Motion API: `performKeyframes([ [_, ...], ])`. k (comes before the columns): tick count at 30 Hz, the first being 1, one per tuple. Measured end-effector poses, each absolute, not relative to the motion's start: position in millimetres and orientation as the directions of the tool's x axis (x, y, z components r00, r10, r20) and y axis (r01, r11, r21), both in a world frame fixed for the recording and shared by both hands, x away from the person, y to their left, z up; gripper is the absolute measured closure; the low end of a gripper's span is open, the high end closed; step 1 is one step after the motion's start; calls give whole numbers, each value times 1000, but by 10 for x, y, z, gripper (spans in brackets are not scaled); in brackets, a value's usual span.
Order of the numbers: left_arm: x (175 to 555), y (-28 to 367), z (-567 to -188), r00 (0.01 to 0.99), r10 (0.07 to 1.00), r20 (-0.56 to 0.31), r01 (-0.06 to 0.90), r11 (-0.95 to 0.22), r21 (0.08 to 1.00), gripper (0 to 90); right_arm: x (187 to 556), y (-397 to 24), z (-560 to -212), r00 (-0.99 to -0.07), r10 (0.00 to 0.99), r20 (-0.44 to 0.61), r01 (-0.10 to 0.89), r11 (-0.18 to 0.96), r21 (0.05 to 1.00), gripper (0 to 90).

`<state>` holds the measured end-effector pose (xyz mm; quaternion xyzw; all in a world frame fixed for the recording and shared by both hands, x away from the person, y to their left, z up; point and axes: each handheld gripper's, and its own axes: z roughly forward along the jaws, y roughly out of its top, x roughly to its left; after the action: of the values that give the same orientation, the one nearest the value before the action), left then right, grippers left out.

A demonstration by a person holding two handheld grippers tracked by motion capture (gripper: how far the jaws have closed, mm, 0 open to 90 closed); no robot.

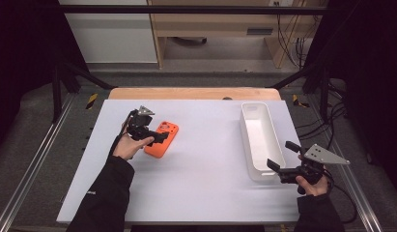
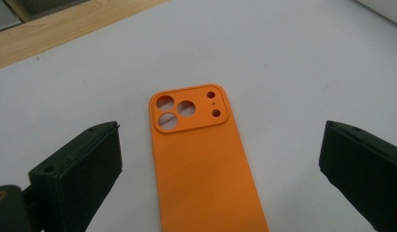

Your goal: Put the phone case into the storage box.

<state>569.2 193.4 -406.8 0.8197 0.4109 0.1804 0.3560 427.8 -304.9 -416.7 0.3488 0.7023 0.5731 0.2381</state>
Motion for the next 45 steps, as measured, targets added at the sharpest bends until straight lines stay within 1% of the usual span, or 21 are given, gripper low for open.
performKeyframes([
  [7, 5781, 1879, -4185, 589, 808, 8, 569, -422, 706, 8, 4282, -3039, -4172, -645, 761, 64, 218, 104, 970, 4],
  [16, 5881, 1858, -4290, 574, 818, -17, 599, -406, 690, 9, 4282, -3040, -4172, -645, 761, 65, 219, 103, 970, 4],
  [22, 5939, 1844, -4376, 568, 823, -12, 613, -413, 674, 11, 4282, -3042, -4172, -647, 760, 66, 219, 102, 970, 4],
  [25, 5947, 1828, -4373, 574, 819, -20, 611, -411, 676, 12, 4284, -3042, -4173, -648, 759, 66, 219, 102, 970, 4],
  [31, 5973, 1765, -4318, 578, 816, -9, 609, -425, 670, 12, 4283, -3042, -4173, -648, 759, 67, 219, 102, 970, 4],
  [35, 5988, 1732, -4360, 580, 815, 3, 616, -441, 653, 12, 4283, -3044, -4171, -649, 758, 67, 218, 101, 971, 4],
  [39, 6017, 1734, -4425, 565, 825, 8, 635, -440, 635, 12, 4282, -3045, -4170, -649, 758, 68, 218, 100, 971, 4],
  [45, 6030, 1760, -4523, 545, 839, -2, 652, -422, 630, 27, 4282, -3047, -4169, -648, 759, 67, 217, 100, 971, 4],
])
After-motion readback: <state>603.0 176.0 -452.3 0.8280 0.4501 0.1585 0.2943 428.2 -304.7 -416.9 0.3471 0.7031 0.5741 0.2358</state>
